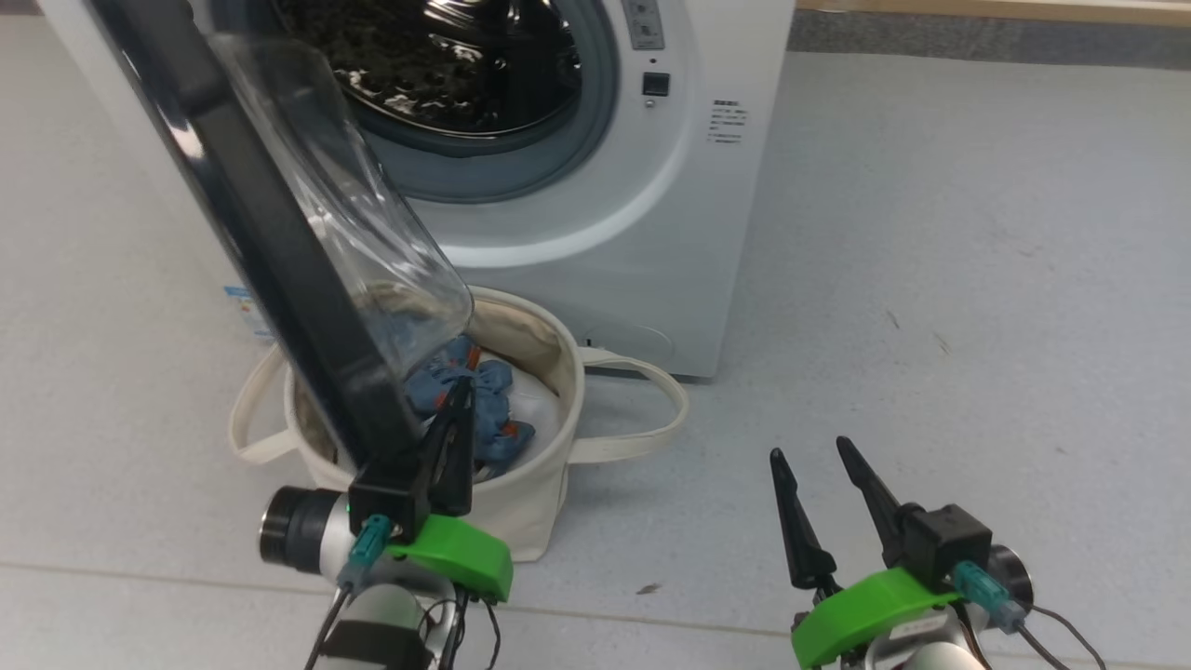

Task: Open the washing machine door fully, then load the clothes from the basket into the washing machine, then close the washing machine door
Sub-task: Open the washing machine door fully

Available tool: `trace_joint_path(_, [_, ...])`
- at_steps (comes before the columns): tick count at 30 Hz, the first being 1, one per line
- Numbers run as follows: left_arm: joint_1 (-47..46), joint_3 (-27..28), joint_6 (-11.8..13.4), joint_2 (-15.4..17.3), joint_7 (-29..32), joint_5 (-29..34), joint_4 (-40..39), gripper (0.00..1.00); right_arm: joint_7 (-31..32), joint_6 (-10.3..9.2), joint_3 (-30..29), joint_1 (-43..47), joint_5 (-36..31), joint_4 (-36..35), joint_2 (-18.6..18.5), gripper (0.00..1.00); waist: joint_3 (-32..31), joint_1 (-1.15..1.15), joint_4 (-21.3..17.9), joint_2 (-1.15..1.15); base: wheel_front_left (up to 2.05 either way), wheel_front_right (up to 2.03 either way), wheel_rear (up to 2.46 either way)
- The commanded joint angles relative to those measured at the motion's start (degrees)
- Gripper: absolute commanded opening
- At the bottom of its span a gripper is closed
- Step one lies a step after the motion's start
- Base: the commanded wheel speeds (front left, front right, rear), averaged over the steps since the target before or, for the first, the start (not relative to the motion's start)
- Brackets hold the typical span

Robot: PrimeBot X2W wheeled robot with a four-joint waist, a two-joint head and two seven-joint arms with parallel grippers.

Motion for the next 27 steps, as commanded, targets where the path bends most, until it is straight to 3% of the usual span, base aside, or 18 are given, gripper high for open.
trace_joint_path(1, [-2.0, 4.6, 0.7, 1.5, -0.3, -0.6, -1.9, 0.00, -0.7, 0.01, 1.1, -2.2, 0.5, -1.7, 0.3, 1.00, 0.0, 0.00, 1.4, 0.00, 0.00, 0.00, 0.00])
trace_joint_path(13, [4.6, 8.8, 3.1, 1.3, -0.3, -0.7, -8.8, 0.00, -0.7, 0.01, 0.7, -1.8, 0.8, -1.4, 0.3, 1.00, 0.1, 0.00, 9.9, 0.00, 0.00, 0.00, 0.00])
trace_joint_path(23, [6.5, 15.6, 3.5, 2.3, -0.3, -0.5, -9.0, 0.00, -0.7, 0.01, 0.7, -1.7, -0.1, -1.2, 0.3, 1.00, 0.6, 0.00, 13.2, 0.00, 0.00, 0.00, 0.00])
trace_joint_path(27, [5.6, 18.4, 2.0, 3.0, -0.3, -0.9, -9.9, 0.00, -0.7, 0.01, 0.2, -1.5, -0.9, -1.1, 0.3, 1.00, 1.4, 0.00, 14.2, 0.00, 0.00, 0.00, 0.00])
